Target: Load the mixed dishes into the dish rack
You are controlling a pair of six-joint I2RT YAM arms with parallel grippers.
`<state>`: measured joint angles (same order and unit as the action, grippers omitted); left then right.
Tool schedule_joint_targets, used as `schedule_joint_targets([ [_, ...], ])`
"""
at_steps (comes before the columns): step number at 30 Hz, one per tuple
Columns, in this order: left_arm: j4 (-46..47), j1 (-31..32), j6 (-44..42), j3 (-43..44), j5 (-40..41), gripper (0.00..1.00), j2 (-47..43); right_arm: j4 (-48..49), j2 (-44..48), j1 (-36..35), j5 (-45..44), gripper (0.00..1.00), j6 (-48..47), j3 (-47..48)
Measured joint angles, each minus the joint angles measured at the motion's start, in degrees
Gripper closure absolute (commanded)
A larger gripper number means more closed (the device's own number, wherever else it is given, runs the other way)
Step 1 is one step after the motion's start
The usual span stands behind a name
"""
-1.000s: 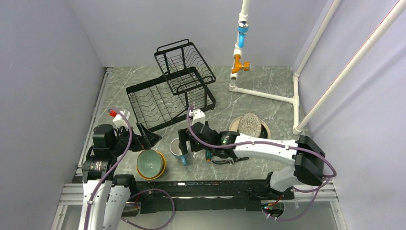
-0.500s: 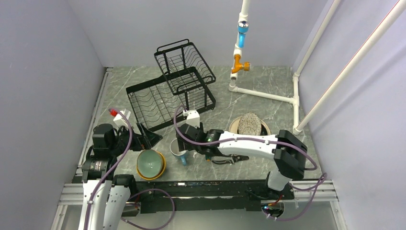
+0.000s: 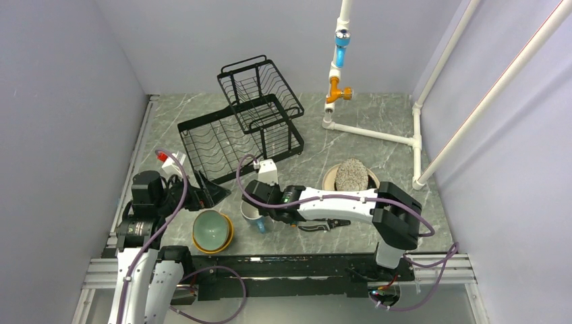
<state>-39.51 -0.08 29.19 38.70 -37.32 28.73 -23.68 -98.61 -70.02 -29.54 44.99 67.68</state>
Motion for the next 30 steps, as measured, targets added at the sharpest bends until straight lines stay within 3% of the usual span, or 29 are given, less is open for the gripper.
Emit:
schedule_joint_targets([
  [5,2.05,0.0,1.6,-0.07,-1.68,0.01,0.0,0.72,0.04,0.0,-0.46,1.0,-0.59,-0.37],
  [12,5.27,1.09,3.82,-0.7,-3.82,0.01,0.85,5.84,5.68,0.11,-0.11,1.0,-1.01,-7.8],
  [19,11.37,3.89,8.48,-3.43,-6.75,0.01,1.92,13.29,22.34,5.25,6.29,1.0,0.26,-20.37],
  [25,21.22,8.85,15.39,-6.62,-8.81,0.01,2.12,30.32,39.91,15.91,17.09,1.0,6.43,-36.2],
  [30,33.05,14.47,22.95,-11.47,-9.07,0.01,2.21,38.99,51.15,20.09,21.03,1.0,10.8,-46.27],
])
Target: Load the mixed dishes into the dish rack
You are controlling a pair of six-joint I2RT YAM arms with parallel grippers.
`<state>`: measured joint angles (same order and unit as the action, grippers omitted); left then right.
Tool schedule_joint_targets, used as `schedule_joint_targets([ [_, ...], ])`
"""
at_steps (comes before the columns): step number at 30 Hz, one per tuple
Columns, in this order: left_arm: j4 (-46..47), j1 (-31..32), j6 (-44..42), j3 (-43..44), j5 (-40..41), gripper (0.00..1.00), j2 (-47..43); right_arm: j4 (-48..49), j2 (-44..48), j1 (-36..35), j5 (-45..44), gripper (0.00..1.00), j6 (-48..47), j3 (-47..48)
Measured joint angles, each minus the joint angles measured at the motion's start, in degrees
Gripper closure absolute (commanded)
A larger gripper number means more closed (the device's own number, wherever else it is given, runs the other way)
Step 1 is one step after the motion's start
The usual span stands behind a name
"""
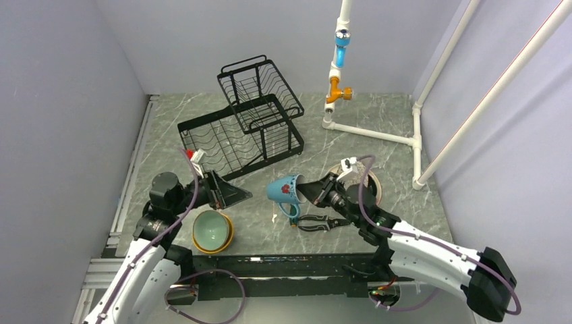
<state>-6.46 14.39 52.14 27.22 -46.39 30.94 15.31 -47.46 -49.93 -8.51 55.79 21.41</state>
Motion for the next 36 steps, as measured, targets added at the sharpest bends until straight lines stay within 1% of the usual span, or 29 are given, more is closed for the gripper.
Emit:
schedule_joint_targets([
  [4,6.95,5.55,4.33,-1.86,1.2,0.01,1.36,6.73,5.44,2.78,2.62,1.0,3.56,-4.92],
  [8,14.75,12.52,7.87,-2.62,3.32,0.01,5.42,13.51,8.72,4.92,4.13,1.0,6.91,-8.9],
  [13,23.37,22.14,11.5,-2.91,7.8,0.11,12.5,21.0,10.8,5.6,4.66,1.0,9.49,-12.46],
  [14,24.61,23.71,11.93,-2.91,8.76,0.15,13.7,22.77,10.93,5.75,4.81,1.0,10.03,-13.25],
  [18,30.75,29.51,13.99,-2.91,11.65,0.25,20.33,28.92,10.34,6.47,6.05,1.0,12.04,-15.63],
  [19,32.54,30.49,14.75,-2.91,12.24,0.28,22.14,29.86,10.05,6.58,6.25,1.0,12.41,-15.82],
  [21,36.04,32.35,16.0,-2.89,13.73,0.37,25.81,31.91,9.44,6.71,6.71,1.0,13.22,-16.04],
  [24,39.8,34.73,17.35,-2.71,15.76,0.44,29.51,34.21,9.05,6.82,7.28,1.0,13.84,-16.35],
  [30,44.22,39.15,17.49,-1.7,23.34,0.49,30.88,38.18,8.04,6.99,7.63,1.0,15.85,-18.14],
  [32,44.81,39.8,17.42,-1.7,25.73,0.51,30.88,39.36,7.89,6.99,7.72,1.0,16.37,-18.64],
  [36,45.38,40.26,17.31,-1.57,28.85,0.58,30.91,40.74,7.67,7.06,7.63,1.0,16.7,-19.06],
])
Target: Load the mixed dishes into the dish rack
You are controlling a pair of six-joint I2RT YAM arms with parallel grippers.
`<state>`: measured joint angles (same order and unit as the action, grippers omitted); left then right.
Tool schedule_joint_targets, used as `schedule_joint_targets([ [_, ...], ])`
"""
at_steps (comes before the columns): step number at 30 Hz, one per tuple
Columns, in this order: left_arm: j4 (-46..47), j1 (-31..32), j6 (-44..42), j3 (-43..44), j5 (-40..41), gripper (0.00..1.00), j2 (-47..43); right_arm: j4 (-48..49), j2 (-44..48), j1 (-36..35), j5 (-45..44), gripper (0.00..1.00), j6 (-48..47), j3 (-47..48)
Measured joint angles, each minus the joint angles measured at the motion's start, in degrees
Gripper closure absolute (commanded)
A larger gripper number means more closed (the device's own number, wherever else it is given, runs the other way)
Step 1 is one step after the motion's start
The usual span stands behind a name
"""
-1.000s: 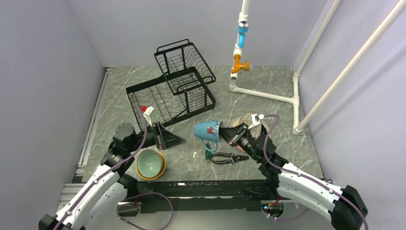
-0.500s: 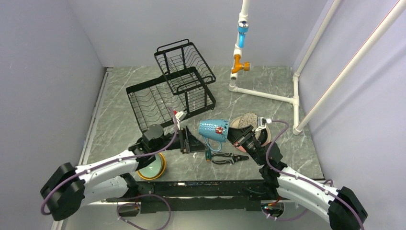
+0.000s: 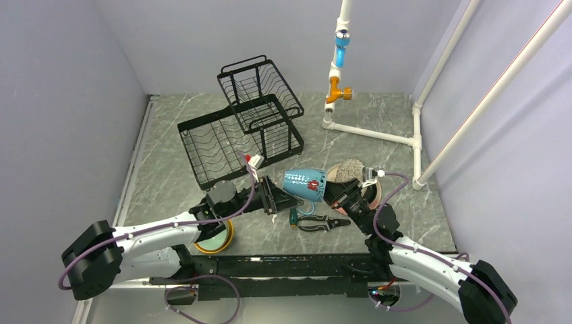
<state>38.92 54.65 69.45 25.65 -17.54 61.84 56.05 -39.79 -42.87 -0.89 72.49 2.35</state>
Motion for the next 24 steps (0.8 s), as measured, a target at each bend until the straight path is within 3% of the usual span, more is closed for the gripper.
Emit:
schedule_joint_targets([
  [5,1.11,0.42,-0.2,0.96,0.94,0.64,0.79,0.7,0.13,0.22,-0.42,1.0,0.09,-0.26],
  [10,1.09,0.59,-1.25,2.32,0.52,0.63,1.68,0.85,0.17,0.44,-0.37,1.0,0.2,-0.26],
  [12,1.05,0.63,-1.49,3.43,-0.55,0.68,2.8,1.6,-0.39,0.55,-0.37,1.0,0.63,-0.26],
  [19,2.45,0.83,-2.29,5.16,-3.17,1.0,5.25,3.85,-2.49,0.96,-0.07,1.0,1.27,-0.26],
  [24,2.05,1.09,-2.97,5.16,-3.06,1.0,4.26,2.47,-0.09,0.94,0.76,0.96,0.68,-0.24],
])
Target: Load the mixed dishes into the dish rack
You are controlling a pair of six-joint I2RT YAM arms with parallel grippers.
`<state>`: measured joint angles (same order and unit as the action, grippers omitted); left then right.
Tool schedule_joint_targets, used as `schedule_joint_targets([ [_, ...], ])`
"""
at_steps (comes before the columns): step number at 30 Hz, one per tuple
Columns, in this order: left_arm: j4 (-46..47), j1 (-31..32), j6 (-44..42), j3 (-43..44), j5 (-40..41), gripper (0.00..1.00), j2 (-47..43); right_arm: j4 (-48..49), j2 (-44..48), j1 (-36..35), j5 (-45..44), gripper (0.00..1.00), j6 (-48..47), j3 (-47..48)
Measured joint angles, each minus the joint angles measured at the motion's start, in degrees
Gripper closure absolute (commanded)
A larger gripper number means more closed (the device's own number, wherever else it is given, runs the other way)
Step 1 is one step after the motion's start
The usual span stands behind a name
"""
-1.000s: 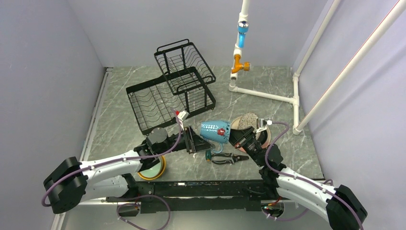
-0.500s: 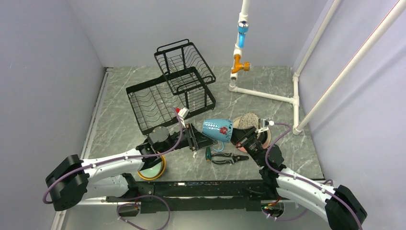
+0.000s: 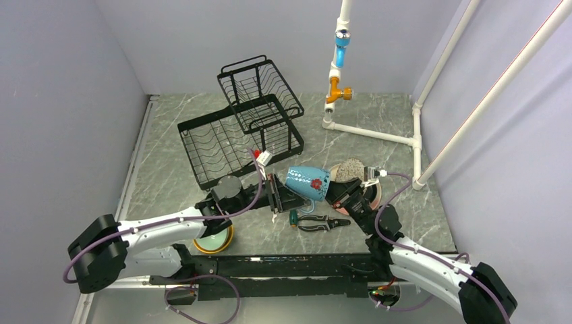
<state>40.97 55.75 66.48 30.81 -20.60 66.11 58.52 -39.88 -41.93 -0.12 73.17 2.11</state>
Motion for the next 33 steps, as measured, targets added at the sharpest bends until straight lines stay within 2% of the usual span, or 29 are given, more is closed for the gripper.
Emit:
schedule_joint_targets([
  [2,-0.96,0.31,-0.31,0.0,0.26,1.0,-0.81,-1.36,1.46,-0.04,0.72,0.81,-0.66,0.07],
  [6,-4.09,0.59,-1.36,-0.26,1.64,1.0,-3.15,-3.98,3.02,-0.15,1.77,0.57,-1.25,0.7],
  [15,-16.96,-0.24,-6.43,-0.24,10.54,1.0,-11.58,-7.19,4.26,-0.15,2.14,0.2,-1.73,1.16],
  [22,-35.89,-0.52,-12.59,5.14,18.08,1.0,-17.09,-14.67,7.65,-0.15,2.1,0.05,-3.82,2.82],
  [33,-64.85,-4.37,-22.23,15.21,30.32,1.0,-23.34,-35.87,13.75,-0.09,-2.84,0.09,-6.99,8.22],
])
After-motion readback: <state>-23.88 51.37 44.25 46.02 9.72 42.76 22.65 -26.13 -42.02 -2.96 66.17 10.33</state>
